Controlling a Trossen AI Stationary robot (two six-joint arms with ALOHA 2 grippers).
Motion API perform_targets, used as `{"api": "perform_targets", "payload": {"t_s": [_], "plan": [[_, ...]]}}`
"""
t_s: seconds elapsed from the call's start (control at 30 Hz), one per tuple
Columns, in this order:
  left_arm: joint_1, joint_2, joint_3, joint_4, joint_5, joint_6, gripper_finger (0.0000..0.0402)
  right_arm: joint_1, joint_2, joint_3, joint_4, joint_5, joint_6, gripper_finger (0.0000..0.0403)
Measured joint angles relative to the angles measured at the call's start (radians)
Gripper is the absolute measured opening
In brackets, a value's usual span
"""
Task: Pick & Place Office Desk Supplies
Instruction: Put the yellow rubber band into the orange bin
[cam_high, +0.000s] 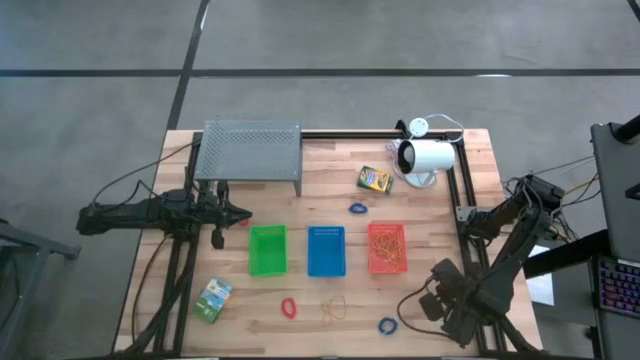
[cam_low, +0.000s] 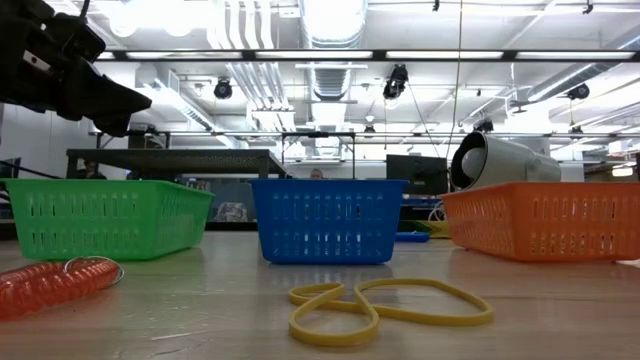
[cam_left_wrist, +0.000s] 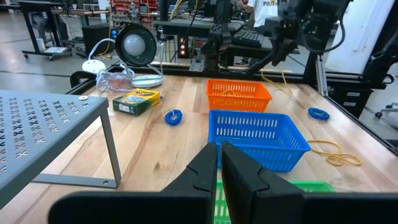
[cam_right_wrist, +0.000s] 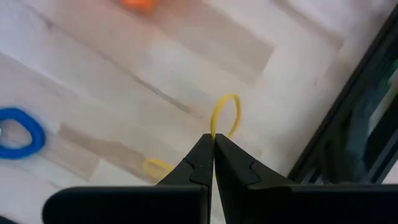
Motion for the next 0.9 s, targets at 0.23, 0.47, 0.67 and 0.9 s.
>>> {"api": "perform_targets", "payload": {"t_s": [0.23,0.47,0.67,0.9], "plan": [[0.000,0.000,0.000,0.000,0.000,0.000,0.0028,0.000,0.000,0.056,-0.094,0.139,-0.081,0.0008],[0.000,0.000,0.000,0.000,0.000,0.000,0.0028,0.000,0.000,0.073,-0.137,0.246,-0.149,0.0008],[0.000,0.000,0.000,0.000,0.000,0.000,0.0028,0.000,0.000,0.113,-0.201,0.347,-0.184,0.0008],[0.000,0.000,0.000,0.000,0.000,0.000,0.0028,0.000,0.000,0.199,-0.289,0.451,-0.255,0.0008]]}}
